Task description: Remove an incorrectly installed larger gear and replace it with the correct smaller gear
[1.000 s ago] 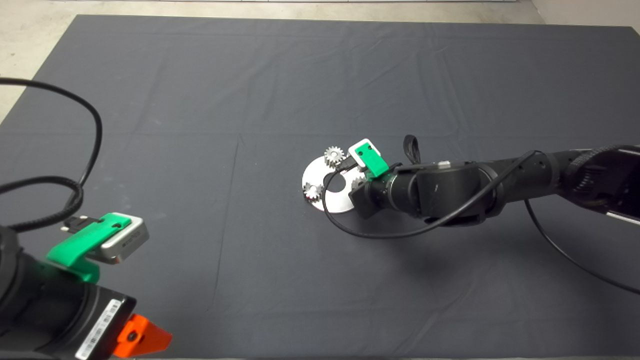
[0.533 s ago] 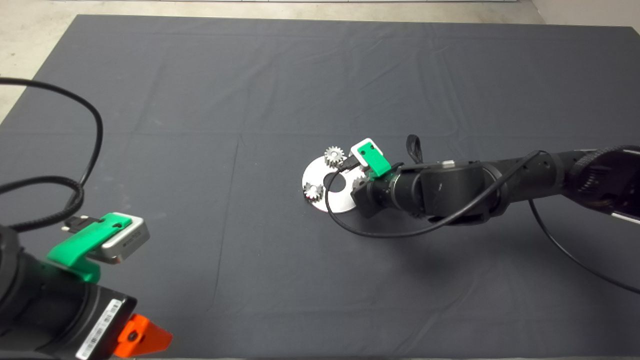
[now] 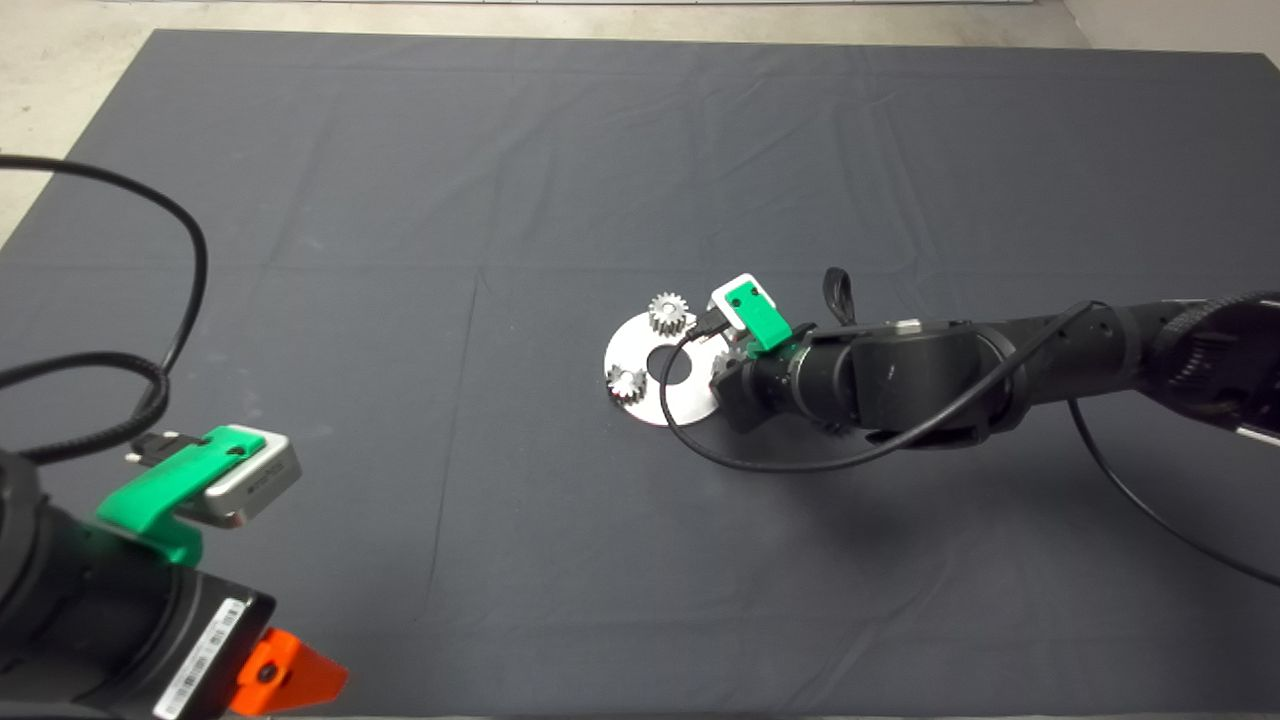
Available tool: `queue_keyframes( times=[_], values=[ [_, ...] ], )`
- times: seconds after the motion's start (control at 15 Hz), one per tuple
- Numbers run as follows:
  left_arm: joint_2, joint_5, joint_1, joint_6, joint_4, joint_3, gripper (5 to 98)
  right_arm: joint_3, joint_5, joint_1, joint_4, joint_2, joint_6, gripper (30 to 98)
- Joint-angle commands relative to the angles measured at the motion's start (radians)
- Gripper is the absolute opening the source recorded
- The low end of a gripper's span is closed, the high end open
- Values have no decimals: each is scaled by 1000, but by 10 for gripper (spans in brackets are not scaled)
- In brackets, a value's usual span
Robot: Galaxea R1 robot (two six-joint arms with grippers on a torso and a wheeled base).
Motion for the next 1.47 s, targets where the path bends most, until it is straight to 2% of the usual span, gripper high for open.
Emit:
queue_keyframes(
  times=[0.0, 0.33, 0.6, 1.4],
  values=[
    [0, 0, -9, 3, -9, 14, 977, 8, -45, 11, -20, 1, 4, 393],
    [0, -4, -7, -4, -9, 14, 977, 6, -43, 11, -20, 4, 7, 393],
    [2, -17, -7, -11, -9, 14, 977, 8, -42, 11, -20, 4, 6, 393],
    [0, -24, -7, -6, -9, 15, 977, 8, -37, 11, -25, 34, 12, 393]
  ],
)
